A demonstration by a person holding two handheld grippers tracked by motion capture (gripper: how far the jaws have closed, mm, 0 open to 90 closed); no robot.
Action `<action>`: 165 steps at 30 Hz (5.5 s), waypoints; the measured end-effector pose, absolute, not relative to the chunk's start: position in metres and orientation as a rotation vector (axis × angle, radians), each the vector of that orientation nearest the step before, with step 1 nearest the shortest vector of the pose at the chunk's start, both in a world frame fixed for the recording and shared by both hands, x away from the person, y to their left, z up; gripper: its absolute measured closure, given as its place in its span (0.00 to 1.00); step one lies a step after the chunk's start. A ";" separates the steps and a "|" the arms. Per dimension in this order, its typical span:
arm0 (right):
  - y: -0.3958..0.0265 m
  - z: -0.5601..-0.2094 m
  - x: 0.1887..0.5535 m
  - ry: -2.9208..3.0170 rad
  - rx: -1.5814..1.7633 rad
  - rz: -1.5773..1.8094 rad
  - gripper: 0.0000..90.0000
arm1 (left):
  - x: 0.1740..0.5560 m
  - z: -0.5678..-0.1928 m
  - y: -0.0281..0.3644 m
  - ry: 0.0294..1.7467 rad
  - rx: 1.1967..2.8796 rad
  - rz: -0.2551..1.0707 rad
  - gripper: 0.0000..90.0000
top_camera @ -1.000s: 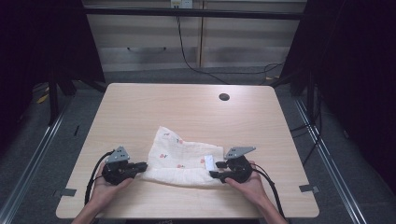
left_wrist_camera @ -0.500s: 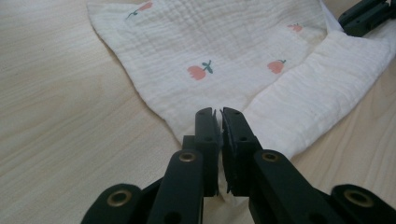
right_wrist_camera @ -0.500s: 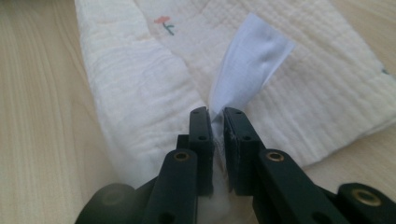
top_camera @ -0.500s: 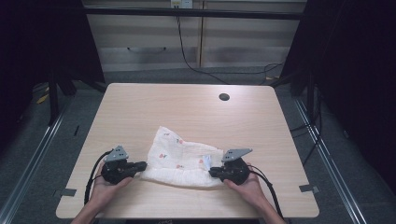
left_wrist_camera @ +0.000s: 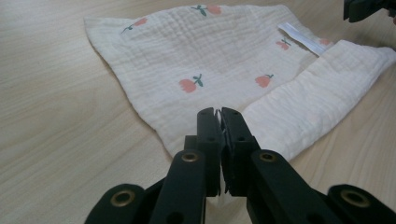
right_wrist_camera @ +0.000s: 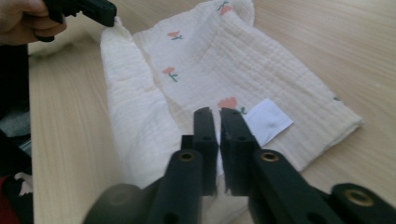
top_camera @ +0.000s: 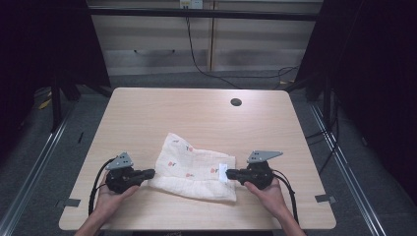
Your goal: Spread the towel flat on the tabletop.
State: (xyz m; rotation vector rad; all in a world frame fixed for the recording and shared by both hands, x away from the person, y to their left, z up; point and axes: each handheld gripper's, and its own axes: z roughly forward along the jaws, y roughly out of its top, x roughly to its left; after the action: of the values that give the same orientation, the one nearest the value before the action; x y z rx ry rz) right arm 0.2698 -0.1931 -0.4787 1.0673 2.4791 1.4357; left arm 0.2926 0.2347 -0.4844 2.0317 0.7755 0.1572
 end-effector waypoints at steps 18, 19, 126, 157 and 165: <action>-0.169 -0.500 0.260 2.656 0.961 1.223 0.90 | 0.292 -0.486 0.235 0.772 2.037 0.147 0.96; -0.169 -0.500 0.260 2.655 0.954 1.226 0.94 | 0.292 -0.486 0.235 0.774 2.036 0.147 0.96; -0.221 -0.461 0.240 2.421 1.095 1.368 0.98 | 0.277 -0.471 0.229 0.756 1.995 0.091 0.99; -0.222 -0.457 0.269 2.399 1.102 1.393 0.84 | 0.317 -0.478 0.202 0.827 2.040 0.041 0.73; -0.202 -0.489 0.312 2.484 1.144 1.262 0.85 | 0.334 -0.499 0.182 0.827 2.125 0.046 0.74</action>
State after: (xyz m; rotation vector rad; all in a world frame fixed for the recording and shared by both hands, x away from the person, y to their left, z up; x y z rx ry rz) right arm 0.3118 -0.2021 -0.4891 1.1438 2.4845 1.2617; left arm 0.3342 0.1820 -0.4993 2.1246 0.8274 0.0461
